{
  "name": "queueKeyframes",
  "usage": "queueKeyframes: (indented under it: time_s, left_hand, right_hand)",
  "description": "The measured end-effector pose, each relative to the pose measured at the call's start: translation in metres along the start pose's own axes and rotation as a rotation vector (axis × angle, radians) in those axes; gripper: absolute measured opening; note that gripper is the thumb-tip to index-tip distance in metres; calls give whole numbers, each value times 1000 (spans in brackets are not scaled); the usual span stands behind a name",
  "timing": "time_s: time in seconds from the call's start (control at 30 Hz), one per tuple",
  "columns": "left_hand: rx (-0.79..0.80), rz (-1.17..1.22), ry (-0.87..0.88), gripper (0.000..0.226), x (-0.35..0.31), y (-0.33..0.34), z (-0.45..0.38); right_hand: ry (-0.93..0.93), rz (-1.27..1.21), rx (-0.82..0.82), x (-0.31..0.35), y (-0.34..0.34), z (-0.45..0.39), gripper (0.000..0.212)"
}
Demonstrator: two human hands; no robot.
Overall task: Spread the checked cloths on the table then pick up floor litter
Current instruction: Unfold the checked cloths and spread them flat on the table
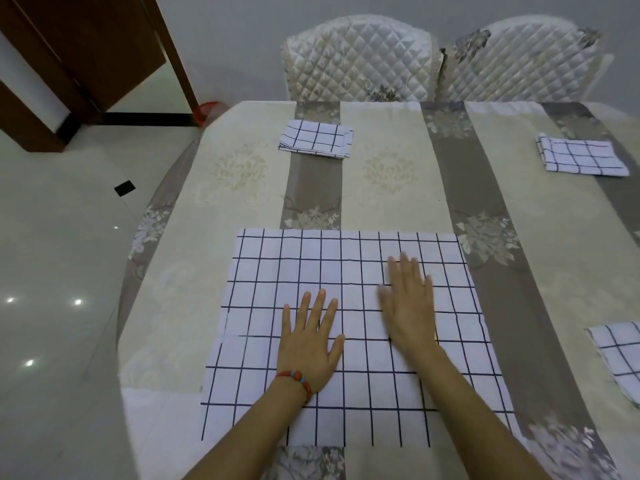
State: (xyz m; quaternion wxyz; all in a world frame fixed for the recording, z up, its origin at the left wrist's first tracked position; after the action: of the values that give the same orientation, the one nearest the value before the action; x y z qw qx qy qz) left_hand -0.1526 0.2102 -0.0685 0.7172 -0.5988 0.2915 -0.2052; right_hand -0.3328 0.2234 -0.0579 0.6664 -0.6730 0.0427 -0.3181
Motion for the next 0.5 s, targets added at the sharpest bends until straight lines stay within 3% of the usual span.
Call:
queueKeyframes:
  time_s: [0.1,0.23,0.43,0.5]
  left_hand:
    - [17,10,-5,61,2,0,-1]
    - [-9,73,-84,60,22,8,-1]
    - [-96,174,-482,65,74,-1,-8]
    - [-123,172,-405,67,58,-8,-30]
  right_hand:
    - [-168,123,127,15,28,49,53]
    - [72,108,58,-37,9,57,54]
    - [191,124,61,-67,-9,64,58]
    - [191,118,53,-66,-9,64,58]
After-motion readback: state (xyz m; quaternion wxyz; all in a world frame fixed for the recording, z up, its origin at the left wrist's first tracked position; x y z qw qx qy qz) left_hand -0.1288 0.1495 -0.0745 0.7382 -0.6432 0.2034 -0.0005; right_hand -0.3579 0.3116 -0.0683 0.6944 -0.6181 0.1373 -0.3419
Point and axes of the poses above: each hand's wrist, its own z-axis away from the middle knuckle, its own y-axis out of the palm, x = y × z, the point moved 5 cm from there along -z, towards the middle knuckle, and after that the axes turned 9 degrees about y, right-handed, at the moved point
